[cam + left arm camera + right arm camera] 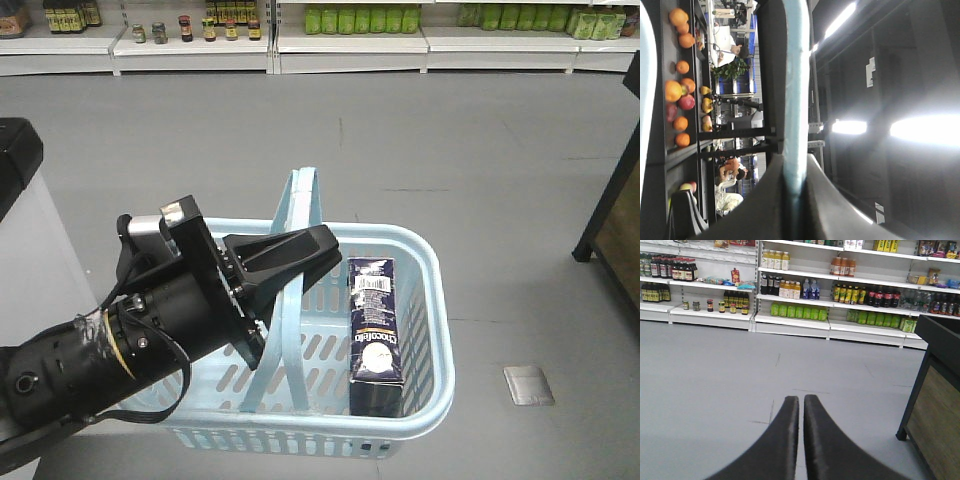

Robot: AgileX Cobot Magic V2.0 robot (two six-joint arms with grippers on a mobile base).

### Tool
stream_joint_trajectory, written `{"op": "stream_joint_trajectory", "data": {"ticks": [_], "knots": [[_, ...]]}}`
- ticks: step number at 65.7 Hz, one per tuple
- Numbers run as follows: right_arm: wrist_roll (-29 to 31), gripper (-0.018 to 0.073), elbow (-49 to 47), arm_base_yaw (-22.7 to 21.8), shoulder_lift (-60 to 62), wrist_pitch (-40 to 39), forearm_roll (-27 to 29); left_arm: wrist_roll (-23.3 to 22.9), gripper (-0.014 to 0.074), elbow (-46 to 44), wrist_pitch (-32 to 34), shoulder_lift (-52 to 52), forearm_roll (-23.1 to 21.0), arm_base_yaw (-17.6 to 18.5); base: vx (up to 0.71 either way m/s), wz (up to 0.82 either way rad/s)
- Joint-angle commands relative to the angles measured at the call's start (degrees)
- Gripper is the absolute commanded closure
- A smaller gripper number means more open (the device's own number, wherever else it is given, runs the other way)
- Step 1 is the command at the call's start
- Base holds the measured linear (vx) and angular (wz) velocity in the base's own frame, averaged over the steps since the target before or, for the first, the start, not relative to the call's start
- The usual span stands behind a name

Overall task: Left arm holds basket, right arm returns cookies
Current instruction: 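Drive the base toward the drink shelves holding the basket in the left gripper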

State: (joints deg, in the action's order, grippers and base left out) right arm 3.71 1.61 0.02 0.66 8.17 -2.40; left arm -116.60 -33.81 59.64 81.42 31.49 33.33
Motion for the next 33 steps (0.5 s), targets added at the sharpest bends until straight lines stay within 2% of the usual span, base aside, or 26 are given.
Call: {"op": "stream_joint_trajectory", "data": {"ticks": [1, 33], "knots": [[0.3, 0.0562, 1.0, -0.1, 0.6, -4.4, -0.3, 0.0, 0.0599, -1.6, 6.6, -2.3, -2.6, 0.4, 0.58, 0.02], [0.3, 0.0562, 1.0, -0.1, 0.6, -4.4, -0.3, 0.0, 0.0599, -1.6, 6.6, -2.3, -2.5, 0.4, 0.6, 0.02]]}}
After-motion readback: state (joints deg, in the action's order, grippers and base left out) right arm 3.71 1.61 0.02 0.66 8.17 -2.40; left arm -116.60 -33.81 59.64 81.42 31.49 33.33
